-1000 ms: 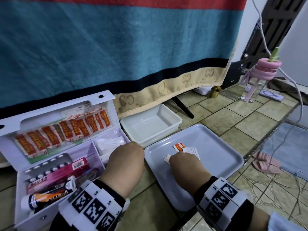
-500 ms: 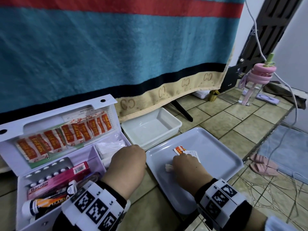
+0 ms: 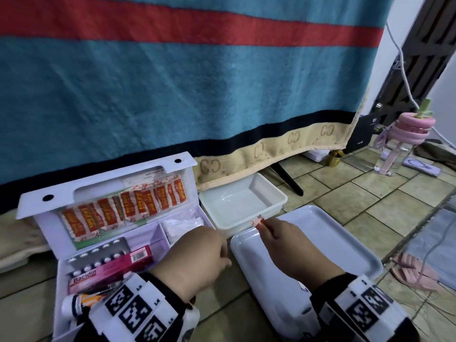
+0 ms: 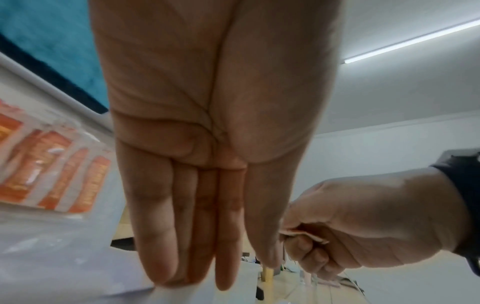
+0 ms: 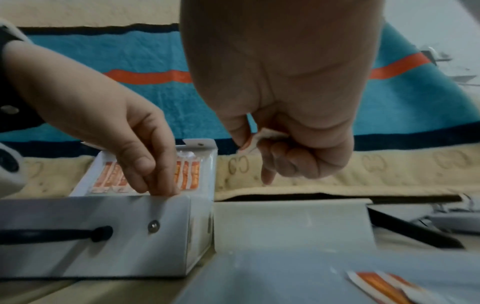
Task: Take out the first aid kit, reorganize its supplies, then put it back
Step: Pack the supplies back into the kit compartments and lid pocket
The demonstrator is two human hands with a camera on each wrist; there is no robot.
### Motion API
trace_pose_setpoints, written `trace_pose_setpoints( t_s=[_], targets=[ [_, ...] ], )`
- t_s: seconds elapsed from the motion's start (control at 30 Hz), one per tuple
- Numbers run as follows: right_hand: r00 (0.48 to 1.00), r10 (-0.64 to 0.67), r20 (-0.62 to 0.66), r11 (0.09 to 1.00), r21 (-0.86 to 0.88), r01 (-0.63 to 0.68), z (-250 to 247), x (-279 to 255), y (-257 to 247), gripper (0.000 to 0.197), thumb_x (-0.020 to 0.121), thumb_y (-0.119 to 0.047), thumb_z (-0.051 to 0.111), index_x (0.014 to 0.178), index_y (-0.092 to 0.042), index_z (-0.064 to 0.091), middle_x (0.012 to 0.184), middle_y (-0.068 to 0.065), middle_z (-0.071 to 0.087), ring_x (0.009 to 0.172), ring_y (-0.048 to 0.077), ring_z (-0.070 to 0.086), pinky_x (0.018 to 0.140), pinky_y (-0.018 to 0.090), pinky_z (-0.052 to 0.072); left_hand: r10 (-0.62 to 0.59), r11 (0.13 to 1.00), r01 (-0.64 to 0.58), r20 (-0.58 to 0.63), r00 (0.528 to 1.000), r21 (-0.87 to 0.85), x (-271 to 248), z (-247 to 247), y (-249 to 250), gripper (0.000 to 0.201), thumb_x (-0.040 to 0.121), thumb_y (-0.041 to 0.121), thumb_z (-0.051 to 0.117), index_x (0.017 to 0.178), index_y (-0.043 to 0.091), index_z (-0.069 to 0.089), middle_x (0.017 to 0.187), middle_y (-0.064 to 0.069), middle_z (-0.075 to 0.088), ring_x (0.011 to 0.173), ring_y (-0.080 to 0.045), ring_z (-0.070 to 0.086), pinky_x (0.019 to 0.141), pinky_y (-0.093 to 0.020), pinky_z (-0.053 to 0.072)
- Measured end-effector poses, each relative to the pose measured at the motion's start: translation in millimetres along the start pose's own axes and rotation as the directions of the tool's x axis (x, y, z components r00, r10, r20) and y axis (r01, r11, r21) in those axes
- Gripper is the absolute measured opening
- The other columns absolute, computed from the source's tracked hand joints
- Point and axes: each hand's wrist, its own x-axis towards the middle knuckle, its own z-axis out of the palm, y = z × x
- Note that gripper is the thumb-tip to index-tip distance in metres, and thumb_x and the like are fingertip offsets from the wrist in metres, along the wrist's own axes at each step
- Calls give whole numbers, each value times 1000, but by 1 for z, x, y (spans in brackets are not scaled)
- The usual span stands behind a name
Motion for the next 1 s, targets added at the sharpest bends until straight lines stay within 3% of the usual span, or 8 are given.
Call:
trace_pose_setpoints(
  t_s=[0.13,0.27,0.4,0.6,0.7,0.8,0.9,1.0],
  targets=[
    [989,-146,38,988,-43,147,5,12,-25,35,100,-28,39,65,-22,37,71,3,51,71,25,49,60,30,34,-63,989,60,-21,998,-139,-22,-15,-15,19,86,37,62,101,27,68,103,8,62,90,-8,54,73,-20,37],
    [969,-236,78,970,75,231,7,25,-60,37,93,-38,55,66,-12,58,59,5,52,58,17,50,53,23,37,-205,974,191,-120,971,-122,-37,-35,-38,31,88,42,59,114,27,60,116,8,50,104,-10,48,85,-23,38],
    [973,-209,93,930,326,169,12,42,-87,10,75,-16,78,72,-13,69,42,-11,58,40,-4,53,42,7,36,-323,944,290,-265,909,-155,-50,-52,-62,51,87,41,59,132,23,45,130,6,41,114,-10,43,98,-23,36],
    [962,-257,91,888,414,199,28,81,-120,22,90,5,51,87,-6,70,58,-7,57,46,1,52,53,14,45,-396,916,389,-373,839,-98,-56,-58,-91,76,88,43,57,147,18,17,148,4,21,138,-17,19,114,-32,21],
    [955,-289,70,791,580,196,26,98,-133,30,89,12,49,75,-9,65,66,-10,65,54,-1,60,56,13,51,-418,901,430,-374,828,-55,-56,-58,-100,84,88,45,56,150,22,5,150,7,16,139,-15,13,110,-36,24],
    [960,-278,-24,704,676,220,21,111,-141,35,89,11,50,73,-17,65,77,-3,66,68,3,60,68,14,52,-392,899,437,-380,838,37,-55,-54,-102,81,86,47,56,149,25,9,140,6,21,134,-15,15,105,-37,27],
    [951,-296,-86,711,646,279,20,119,-145,31,88,7,55,77,-20,67,84,-7,68,77,8,63,78,24,52,-397,898,438,-366,841,32,-56,-48,-101,73,84,47,58,144,31,19,139,9,19,130,-16,19,108,-40,26],
    [902,-404,-150,814,390,429,20,124,-144,22,84,1,63,82,-19,73,92,-12,70,76,1,60,87,31,52,-391,905,425,-350,851,24,-60,-43,-102,67,86,44,57,143,35,21,151,14,4,136,-15,12,111,-43,22]
  ],
)
